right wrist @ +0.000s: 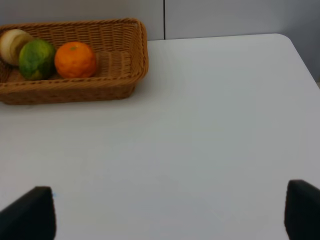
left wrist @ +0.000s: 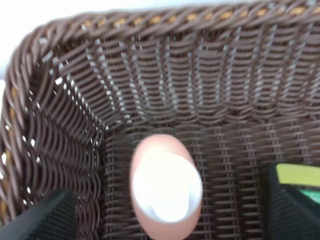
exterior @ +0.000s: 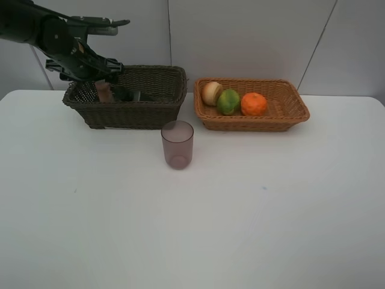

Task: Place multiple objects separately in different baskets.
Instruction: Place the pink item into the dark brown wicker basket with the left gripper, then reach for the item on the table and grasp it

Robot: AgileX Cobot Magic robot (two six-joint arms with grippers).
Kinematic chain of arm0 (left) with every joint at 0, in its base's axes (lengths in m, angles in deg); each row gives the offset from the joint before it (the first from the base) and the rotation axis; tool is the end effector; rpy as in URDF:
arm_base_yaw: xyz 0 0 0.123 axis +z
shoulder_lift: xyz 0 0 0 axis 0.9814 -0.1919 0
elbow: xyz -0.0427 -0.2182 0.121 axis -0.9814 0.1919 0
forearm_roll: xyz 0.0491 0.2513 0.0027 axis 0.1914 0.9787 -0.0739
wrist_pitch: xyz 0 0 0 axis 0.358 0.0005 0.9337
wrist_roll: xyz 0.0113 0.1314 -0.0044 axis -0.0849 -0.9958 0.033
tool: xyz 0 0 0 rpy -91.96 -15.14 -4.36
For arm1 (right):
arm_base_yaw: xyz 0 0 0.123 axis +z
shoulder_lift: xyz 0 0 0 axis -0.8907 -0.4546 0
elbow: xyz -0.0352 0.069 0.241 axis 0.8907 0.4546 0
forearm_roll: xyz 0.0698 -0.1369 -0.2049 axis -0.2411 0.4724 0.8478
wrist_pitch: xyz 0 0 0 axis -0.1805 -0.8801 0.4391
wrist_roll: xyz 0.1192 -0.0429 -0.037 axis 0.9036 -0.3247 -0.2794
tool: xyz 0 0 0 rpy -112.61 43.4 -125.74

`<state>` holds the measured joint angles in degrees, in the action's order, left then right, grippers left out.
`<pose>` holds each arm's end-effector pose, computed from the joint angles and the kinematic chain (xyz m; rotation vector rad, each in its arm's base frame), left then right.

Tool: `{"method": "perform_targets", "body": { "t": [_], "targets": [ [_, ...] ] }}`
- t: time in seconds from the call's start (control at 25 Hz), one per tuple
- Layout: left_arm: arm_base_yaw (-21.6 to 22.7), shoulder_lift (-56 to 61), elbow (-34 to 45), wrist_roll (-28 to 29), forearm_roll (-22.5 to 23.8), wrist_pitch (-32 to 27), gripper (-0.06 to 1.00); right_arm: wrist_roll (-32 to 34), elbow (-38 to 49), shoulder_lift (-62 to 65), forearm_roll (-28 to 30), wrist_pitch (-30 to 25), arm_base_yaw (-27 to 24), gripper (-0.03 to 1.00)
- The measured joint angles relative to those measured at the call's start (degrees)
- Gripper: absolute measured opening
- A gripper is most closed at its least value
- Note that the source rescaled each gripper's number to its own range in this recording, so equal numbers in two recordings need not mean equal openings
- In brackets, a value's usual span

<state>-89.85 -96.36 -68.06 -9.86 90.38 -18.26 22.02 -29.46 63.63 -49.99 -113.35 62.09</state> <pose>0.4605 -0.0790 0.1210 0.0711 2.3261 -0.0610 0.0643 -0.0129 0.2683 0.1084 2.0128 -0.0776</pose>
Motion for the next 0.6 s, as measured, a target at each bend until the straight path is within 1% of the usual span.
{"method": "perform_targets", "body": {
  "t": [0.16, 0.24, 0.32, 0.44, 0.52, 0.6],
  "targets": [
    [-0.74, 3.79, 0.0, 0.0, -0.1, -1.88, 0.99, 0.0, 0.0, 0.0, 0.0, 0.0, 0.0, 0.98],
    [-1.74, 6.1, 0.0, 0.0, -0.33, -3.93, 0.99, 0.0, 0.0, 0.0, 0.0, 0.0, 0.0, 0.98],
    [-2.97, 8.12, 0.0, 0.0, -1.03, -6.81, 0.99, 0.0, 0.0, 0.0, 0.0, 0.0, 0.0, 0.98],
    [-5.38, 10.54, 0.0, -0.33, -2.7, -13.21, 0.99, 0.0, 0.0, 0.0, 0.0, 0.0, 0.0, 0.98],
    [-7.47, 11.73, 0.0, -1.72, -3.83, -17.63, 0.99, 0.0, 0.0, 0.0, 0.0, 0.0, 0.0, 0.98],
    [-9.63, 12.49, 0.0, -3.28, -5.06, -20.78, 0.99, 0.0, 0.0, 0.0, 0.0, 0.0, 0.0, 0.98]
  ]
}}
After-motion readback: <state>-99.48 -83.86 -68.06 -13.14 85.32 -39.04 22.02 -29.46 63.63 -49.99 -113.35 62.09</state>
